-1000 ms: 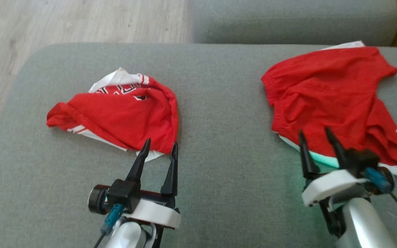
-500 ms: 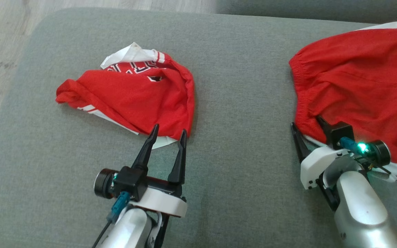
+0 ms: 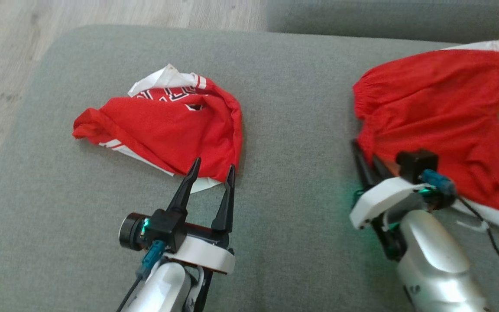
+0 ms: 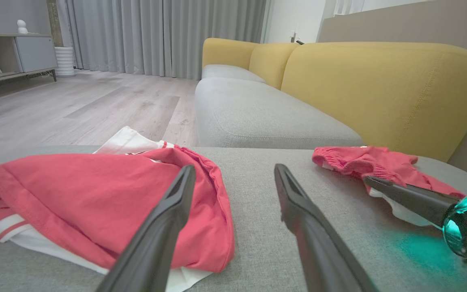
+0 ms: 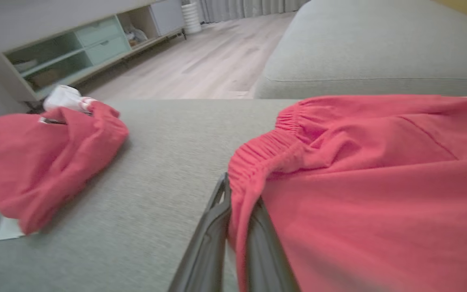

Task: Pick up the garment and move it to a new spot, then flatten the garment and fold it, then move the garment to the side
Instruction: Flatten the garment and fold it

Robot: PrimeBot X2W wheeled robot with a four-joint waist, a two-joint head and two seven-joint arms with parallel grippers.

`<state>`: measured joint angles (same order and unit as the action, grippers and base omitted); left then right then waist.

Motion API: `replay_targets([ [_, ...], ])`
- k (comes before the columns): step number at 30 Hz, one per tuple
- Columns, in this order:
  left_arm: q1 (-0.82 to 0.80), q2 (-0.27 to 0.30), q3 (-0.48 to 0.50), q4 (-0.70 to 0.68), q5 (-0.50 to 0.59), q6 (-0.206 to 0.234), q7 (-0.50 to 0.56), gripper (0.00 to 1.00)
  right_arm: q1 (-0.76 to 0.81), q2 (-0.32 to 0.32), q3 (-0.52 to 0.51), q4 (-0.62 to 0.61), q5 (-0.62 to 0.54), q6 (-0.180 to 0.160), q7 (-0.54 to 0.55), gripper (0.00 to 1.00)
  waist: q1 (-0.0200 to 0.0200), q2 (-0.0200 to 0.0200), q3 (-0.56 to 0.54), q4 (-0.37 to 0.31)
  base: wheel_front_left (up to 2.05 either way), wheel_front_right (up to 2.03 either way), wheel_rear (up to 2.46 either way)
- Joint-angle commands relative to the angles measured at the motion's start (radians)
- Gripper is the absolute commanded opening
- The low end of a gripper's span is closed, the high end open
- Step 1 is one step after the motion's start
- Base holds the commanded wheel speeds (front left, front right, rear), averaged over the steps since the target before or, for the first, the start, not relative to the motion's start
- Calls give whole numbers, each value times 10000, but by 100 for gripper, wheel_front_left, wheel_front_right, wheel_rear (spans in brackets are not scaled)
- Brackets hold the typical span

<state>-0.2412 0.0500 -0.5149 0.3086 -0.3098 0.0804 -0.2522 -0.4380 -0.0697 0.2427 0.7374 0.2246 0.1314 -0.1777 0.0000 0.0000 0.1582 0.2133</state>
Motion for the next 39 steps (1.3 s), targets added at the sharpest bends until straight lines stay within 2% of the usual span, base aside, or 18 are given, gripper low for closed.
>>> replay_targets([
  [1, -169, 3, 320, -243, 18, 13, -95, 100, -141, 191, 625, -488, 428, -7, -147, 0, 0, 0, -155, -65, 0, 0, 0],
  [4, -94, 3, 344, -185, 52, -17, -95, 100, 41, 192, 1484, -855, 1307, -7, -31, 0, 0, 0, -366, -109, 0, 0, 0],
  [10, 75, 3, 440, -103, 118, -73, -95, 100, 390, 193, 2495, -1121, 2014, -7, 251, 0, 0, 0, -642, -169, 0, 0, 0],
  [11, 104, 3, 457, -94, 132, -81, -95, 100, 414, 193, 2528, -1028, 1884, -7, 268, 75, 0, 0, -676, -182, 0, 0, 0],
  [12, 129, 3, 469, -85, 148, -90, -95, 100, 447, 193, 2559, -913, 1797, -7, 347, 100, 0, 0, -705, -191, 0, 0, 0],
  [17, 223, 3, 503, -57, 196, -115, -95, 100, 534, 194, 2394, -906, 1994, -7, 279, 100, 0, 0, -832, -279, 0, 0, 0],
  [21, 349, 3, 524, -99, 184, -127, -95, 100, 602, 188, 1433, -1148, 1526, -7, -88, 100, 0, 0, -1027, -452, 0, 0, 0],
  [26, 427, 3, 554, -189, 133, -83, -95, 100, 1094, -88, -476, -1603, 126, -7, -406, 100, 0, 0, -1120, -584, 0, 0, 0],
  [30, 413, 3, 589, -316, 104, -24, -95, 100, 1662, -33, -2050, -2174, -1131, -7, -353, 100, 0, 0, -978, -699, 0, 0, 0],
  [34, 319, 3, 580, -385, 93, -24, -95, 100, 1908, 54, -2797, -2738, -2079, -7, 24, 100, 0, 0, -707, -787, 0, 0, 0],
  [39, 146, 3, 508, -404, 81, -28, -95, 100, 1825, 107, -3200, -3024, -3086, -7, 793, 100, 0, 0, -407, -791, 0, 0, 0],
])
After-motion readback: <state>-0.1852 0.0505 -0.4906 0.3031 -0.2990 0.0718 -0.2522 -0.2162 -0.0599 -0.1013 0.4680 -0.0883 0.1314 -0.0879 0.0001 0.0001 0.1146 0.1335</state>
